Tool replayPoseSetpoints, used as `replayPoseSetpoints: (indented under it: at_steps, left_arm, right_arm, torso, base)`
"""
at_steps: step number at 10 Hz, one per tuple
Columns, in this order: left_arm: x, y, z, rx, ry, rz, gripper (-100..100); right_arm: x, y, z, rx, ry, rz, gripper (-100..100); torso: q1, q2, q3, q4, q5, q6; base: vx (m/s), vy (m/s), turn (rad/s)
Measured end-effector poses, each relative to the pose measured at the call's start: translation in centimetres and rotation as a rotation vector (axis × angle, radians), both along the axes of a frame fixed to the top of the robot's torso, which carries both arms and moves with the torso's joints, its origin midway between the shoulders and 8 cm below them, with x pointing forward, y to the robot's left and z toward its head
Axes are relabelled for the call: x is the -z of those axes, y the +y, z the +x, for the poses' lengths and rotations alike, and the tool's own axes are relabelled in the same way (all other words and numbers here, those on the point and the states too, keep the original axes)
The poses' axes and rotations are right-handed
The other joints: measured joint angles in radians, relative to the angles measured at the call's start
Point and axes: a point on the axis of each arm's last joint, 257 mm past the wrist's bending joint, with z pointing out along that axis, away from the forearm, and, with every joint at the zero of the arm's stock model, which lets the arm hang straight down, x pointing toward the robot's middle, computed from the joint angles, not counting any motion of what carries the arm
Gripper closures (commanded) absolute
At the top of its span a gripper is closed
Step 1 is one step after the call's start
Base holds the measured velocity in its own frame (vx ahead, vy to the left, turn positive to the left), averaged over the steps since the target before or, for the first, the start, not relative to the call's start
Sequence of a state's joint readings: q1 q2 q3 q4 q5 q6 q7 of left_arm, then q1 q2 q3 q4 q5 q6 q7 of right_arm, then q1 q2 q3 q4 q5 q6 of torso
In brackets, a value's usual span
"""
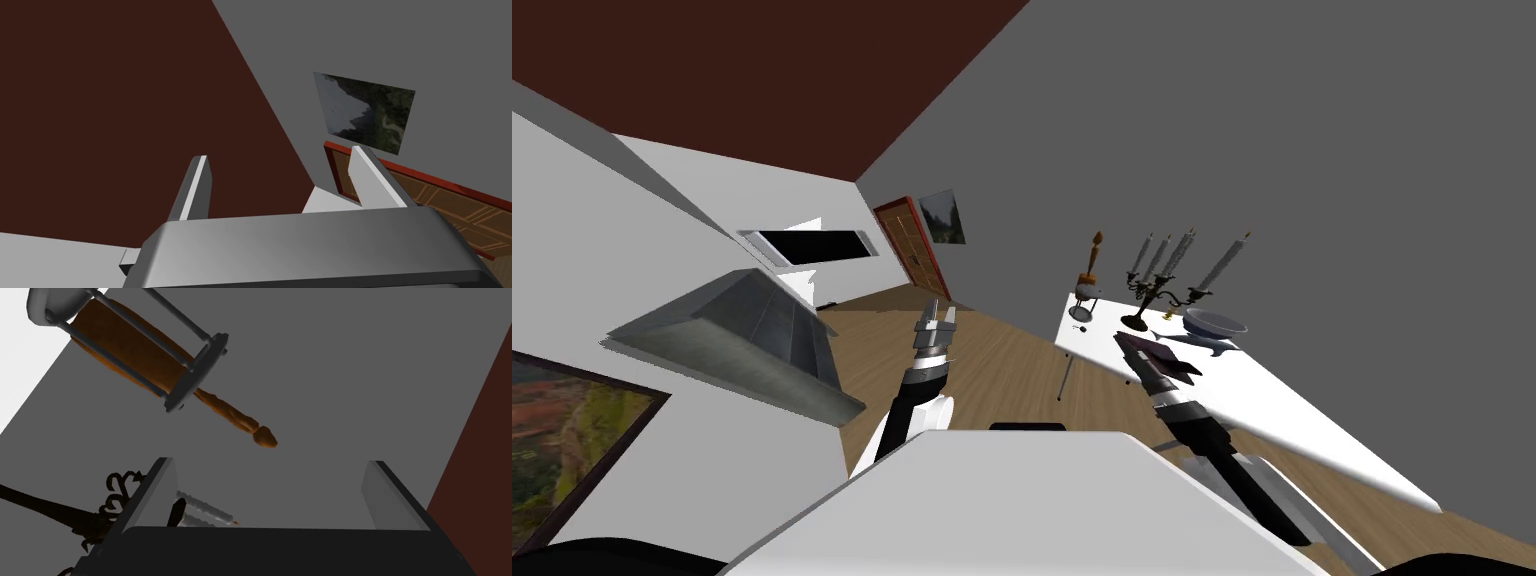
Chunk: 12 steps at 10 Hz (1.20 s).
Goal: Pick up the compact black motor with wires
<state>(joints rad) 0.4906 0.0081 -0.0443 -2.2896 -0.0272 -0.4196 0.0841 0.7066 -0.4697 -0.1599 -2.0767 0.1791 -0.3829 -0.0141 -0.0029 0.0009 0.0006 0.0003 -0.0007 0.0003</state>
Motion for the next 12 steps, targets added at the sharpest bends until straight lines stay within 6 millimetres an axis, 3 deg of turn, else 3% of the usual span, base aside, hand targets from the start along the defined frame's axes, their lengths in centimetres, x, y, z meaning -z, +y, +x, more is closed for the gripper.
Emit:
replayPoseSetpoints:
  at_steps: [1,7,12]
  left_arm:
    - [0.0,0.0,0.0,0.000,0.000,0.000,0]
    - [0.0,0.0,0.0,0.000,0.000,0.000,0]
    - [0.0,0.0,0.0,0.000,0.000,0.000,0]
  right_arm:
    - [1.7,-0.8,-0.8,0.005,0.047,-0.034,-100]
    - [7.5,-5.7,-3.6,0.019,0.261,-0.202,-100]
    - [11.3,-10.1,-7.6,0.017,0.432,-0.335,-100]
  torso:
    - [0.000,0.000,0.000,0.000,0.000,-0.001]
    - [0.000,-0.001,0.000,0.000,0.000,-0.001]
    - [-0.001,-0.001,-0.001,0.000,0.000,0.001]
  base:
    - [-0.023,-0.027,0.156]
    - [-0.025,-0.031,0.227]
    - [-0.028,-0.032,0.270]
